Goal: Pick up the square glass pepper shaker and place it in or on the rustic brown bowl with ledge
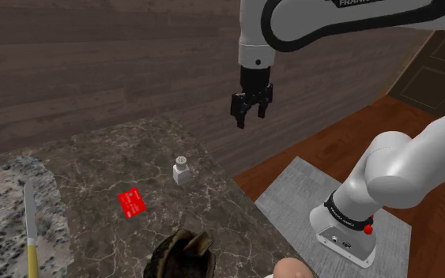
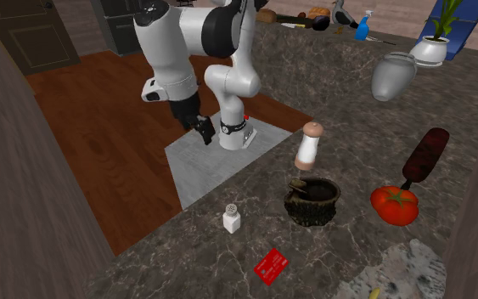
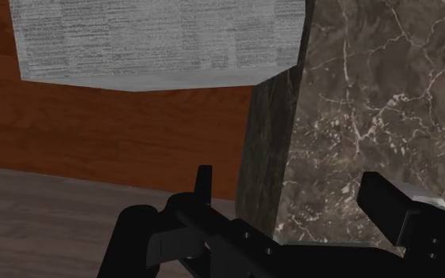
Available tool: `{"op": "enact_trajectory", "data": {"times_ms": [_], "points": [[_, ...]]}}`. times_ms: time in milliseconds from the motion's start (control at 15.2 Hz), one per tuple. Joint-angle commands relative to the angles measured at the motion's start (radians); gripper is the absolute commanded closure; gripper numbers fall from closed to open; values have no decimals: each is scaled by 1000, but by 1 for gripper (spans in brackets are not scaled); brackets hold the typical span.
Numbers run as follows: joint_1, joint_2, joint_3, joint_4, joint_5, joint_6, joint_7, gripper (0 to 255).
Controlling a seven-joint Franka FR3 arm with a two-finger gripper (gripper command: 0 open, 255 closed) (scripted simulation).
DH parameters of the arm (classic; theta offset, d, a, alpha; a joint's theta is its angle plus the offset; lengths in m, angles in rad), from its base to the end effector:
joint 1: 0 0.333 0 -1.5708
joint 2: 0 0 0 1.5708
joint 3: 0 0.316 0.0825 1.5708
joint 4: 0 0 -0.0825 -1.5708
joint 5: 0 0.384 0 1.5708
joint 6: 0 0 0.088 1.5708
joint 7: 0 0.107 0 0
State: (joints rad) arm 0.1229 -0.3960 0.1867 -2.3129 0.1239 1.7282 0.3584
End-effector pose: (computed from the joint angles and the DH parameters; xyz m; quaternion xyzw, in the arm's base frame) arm 0.3868 0.1406 0.4790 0.9938 -0.0504 -0.0992 0.0080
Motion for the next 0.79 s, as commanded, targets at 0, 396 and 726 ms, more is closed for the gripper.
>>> {"op": "enact_trajectory", "data": {"times_ms": [0,396,726], "points": [[9,75,27,32,8,41,36,0],[38,289,95,155,3,122,144,0],[71,479,133,292,-29,165,236,0]]}}
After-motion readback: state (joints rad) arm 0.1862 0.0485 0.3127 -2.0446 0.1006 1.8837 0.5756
